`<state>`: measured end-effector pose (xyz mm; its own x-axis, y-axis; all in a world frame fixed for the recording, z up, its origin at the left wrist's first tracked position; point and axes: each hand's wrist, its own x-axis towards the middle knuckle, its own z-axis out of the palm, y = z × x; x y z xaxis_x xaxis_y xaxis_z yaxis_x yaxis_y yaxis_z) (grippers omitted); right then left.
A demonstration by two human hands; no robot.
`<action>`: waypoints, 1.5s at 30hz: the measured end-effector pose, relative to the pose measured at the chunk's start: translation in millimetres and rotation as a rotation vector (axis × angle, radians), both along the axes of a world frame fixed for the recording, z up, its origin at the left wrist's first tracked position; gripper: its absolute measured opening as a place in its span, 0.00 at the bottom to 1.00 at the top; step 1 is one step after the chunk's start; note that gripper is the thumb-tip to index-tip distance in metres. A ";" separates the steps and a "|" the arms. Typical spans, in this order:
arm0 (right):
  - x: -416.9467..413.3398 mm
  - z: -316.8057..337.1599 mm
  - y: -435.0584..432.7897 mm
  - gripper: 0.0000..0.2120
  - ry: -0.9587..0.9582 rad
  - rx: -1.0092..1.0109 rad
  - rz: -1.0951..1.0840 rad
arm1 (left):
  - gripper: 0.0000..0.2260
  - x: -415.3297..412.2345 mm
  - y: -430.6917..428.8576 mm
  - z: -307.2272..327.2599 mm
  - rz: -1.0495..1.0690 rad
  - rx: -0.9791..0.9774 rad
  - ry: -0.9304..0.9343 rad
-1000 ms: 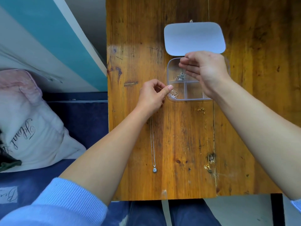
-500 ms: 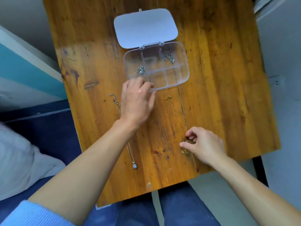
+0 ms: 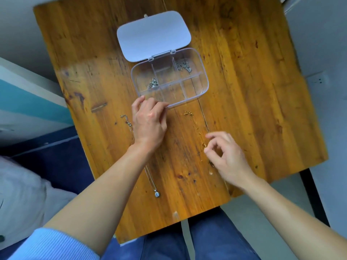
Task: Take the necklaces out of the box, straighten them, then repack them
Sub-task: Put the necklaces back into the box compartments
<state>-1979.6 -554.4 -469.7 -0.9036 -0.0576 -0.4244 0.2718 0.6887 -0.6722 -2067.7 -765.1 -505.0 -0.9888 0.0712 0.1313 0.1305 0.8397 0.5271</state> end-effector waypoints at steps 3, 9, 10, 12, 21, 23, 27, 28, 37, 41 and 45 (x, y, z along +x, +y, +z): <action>-34.8 12.6 -13.2 0.10 0.065 -0.277 -0.188 | 0.05 0.2 0.3 0.2 -0.002 -0.001 -0.008; -102.0 27.5 -33.1 0.10 0.019 -0.747 -0.553 | 0.06 0.5 0.1 0.3 0.000 0.003 -0.027; -109.2 30.6 -36.0 0.10 -0.007 -0.794 -0.607 | 0.06 0.5 -0.1 0.1 0.000 0.005 -0.028; -121.4 37.2 -40.7 0.09 -0.062 -0.887 -0.700 | 0.06 0.7 -0.2 -0.4 0.001 0.000 -0.028; -162.0 99.5 -48.1 0.14 -0.138 -1.100 -0.698 | 0.05 1.5 1.4 2.2 0.019 0.000 -0.039; -167.5 113.4 -50.6 0.14 -0.119 -1.130 -0.662 | 0.05 1.6 1.6 2.9 0.022 -0.001 -0.037; -174.6 127.2 -57.7 0.15 -0.084 -1.142 -0.596 | 0.05 1.6 1.6 2.4 0.028 -0.010 -0.033; -175.9 127.4 -59.8 0.15 -0.084 -1.141 -0.592 | 0.05 1.6 1.6 2.2 0.028 -0.014 -0.033; -183.1 86.3 -77.5 0.13 -0.201 -1.103 -0.648 | 0.05 1.9 2.3 2.3 0.030 -0.013 -0.023; -176.7 50.6 -85.0 0.10 -0.314 -0.882 -0.618 | 0.04 1.7 2.3 3.1 0.032 -0.009 -0.003; -172.2 25.4 -81.8 0.05 -0.228 -0.506 -0.411 | 0.04 1.6 2.9 2.9 0.032 -0.007 0.008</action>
<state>-2151.7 -636.2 -444.3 -0.7857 0.0295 -0.6179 0.6167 0.1158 -0.7787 -2066.1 -762.2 -502.1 -0.9894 0.0402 0.1393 0.1076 0.8474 0.5200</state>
